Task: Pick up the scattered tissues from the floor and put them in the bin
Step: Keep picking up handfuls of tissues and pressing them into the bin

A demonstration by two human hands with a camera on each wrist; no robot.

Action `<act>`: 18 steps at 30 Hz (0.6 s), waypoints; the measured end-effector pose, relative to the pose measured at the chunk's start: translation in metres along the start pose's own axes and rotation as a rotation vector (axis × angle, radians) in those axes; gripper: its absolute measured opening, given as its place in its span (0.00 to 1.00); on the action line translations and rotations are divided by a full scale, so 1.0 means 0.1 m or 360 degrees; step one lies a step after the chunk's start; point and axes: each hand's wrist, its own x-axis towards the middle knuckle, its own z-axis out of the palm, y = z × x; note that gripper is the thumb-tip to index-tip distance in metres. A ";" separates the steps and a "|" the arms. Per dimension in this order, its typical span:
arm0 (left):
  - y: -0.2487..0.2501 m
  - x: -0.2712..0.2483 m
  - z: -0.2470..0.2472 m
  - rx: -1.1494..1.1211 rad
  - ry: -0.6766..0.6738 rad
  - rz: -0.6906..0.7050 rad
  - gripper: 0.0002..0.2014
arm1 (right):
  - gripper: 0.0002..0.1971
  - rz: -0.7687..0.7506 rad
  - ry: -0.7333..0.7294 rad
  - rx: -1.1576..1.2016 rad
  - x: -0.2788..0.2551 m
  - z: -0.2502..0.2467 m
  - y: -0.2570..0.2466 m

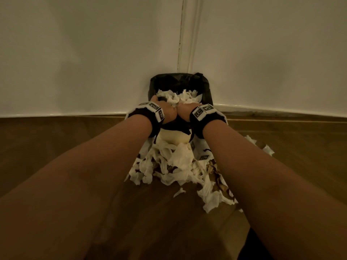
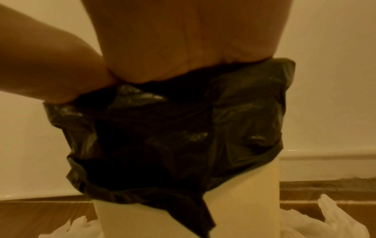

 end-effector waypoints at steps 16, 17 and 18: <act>0.19 -1.05 0.81 -0.0547 0.1150 -0.0184 0.16 | 0.18 -0.0057 0.1090 -0.0249 -0.46 0.21 0.08; 0.28 -1.14 0.94 -0.0537 0.1073 -0.0182 0.15 | 0.16 -0.0085 0.1135 -0.0210 -0.54 0.26 0.08; 0.36 -1.21 1.06 -0.0541 0.0995 -0.0172 0.15 | 0.15 -0.0110 0.1146 -0.0164 -0.62 0.33 0.10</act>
